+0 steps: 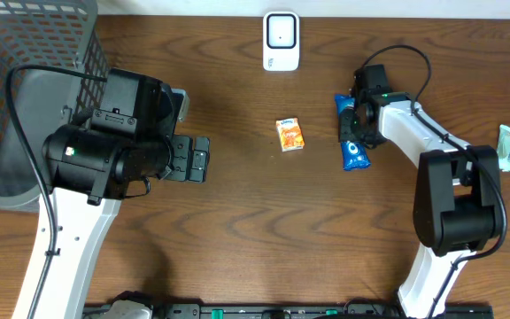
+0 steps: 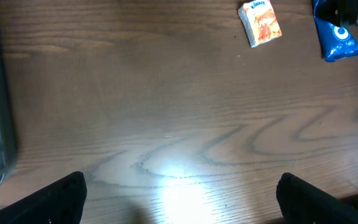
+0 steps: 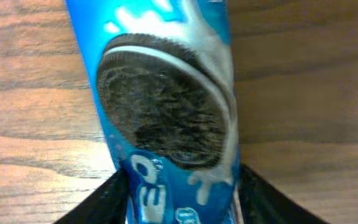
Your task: Scan the item barcode
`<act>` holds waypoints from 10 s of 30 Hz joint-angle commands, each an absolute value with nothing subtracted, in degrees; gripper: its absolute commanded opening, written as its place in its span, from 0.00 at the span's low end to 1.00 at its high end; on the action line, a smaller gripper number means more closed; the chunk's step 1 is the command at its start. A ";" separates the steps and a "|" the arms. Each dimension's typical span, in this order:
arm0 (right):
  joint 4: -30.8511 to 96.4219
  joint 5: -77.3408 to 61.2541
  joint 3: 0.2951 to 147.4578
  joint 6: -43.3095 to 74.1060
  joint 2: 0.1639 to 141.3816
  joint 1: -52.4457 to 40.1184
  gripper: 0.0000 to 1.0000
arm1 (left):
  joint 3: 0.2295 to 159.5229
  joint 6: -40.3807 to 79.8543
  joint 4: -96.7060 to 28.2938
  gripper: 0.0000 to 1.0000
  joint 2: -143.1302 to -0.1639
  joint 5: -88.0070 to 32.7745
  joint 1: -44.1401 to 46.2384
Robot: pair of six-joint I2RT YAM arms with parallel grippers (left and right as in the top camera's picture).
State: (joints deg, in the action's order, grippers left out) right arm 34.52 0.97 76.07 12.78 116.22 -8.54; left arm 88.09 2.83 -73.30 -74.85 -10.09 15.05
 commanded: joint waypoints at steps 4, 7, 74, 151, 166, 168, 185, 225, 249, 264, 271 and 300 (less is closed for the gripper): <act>33.98 0.58 76.03 10.39 117.86 -8.82 0.31 | 88.62 2.87 -73.49 0.98 -75.02 -9.37 14.74; 34.00 0.54 76.01 10.41 117.86 -8.64 0.03 | 88.62 2.87 -73.49 0.98 -75.02 -9.37 14.74; 37.74 -15.75 120.07 18.17 127.74 -7.40 0.01 | 88.62 2.87 -73.49 0.98 -75.02 -9.37 14.74; 57.78 -34.59 114.26 -1.83 127.04 -3.25 0.80 | 88.62 2.87 -73.49 0.98 -75.02 -9.37 14.74; 59.66 -2.09 114.28 7.53 132.22 -26.33 0.64 | 88.62 2.87 -73.49 0.98 -75.02 -9.37 14.74; 60.84 3.33 114.28 10.13 132.25 -28.56 0.64 | 88.62 2.87 -73.49 0.98 -75.02 -9.37 14.74; 61.98 23.88 108.86 21.91 132.35 -38.26 0.43 | 88.62 2.87 -73.49 0.98 -75.02 -9.37 14.74; 60.40 -53.87 105.38 -0.56 131.59 -4.14 0.01 | 88.62 2.87 -73.49 0.98 -75.02 -9.37 14.74; 60.34 -32.80 94.19 3.68 122.48 6.15 0.75 | 88.62 2.87 -73.49 0.98 -75.02 -9.37 14.74; 45.69 -35.48 84.88 10.55 122.63 -2.09 0.53 | 88.62 2.87 -73.49 0.98 -75.02 -9.37 14.74; 40.73 -35.53 80.42 12.45 122.63 -2.13 0.54 | 88.62 2.87 -73.49 0.98 -75.02 -9.37 14.74; 10.61 -89.49 74.15 16.51 122.56 3.16 0.01 | 88.62 2.87 -73.49 0.98 -75.02 -9.37 14.74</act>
State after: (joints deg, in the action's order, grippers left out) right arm 11.84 -77.01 74.11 15.55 122.41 2.76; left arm 88.09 2.81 -73.30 -74.89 -10.07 15.05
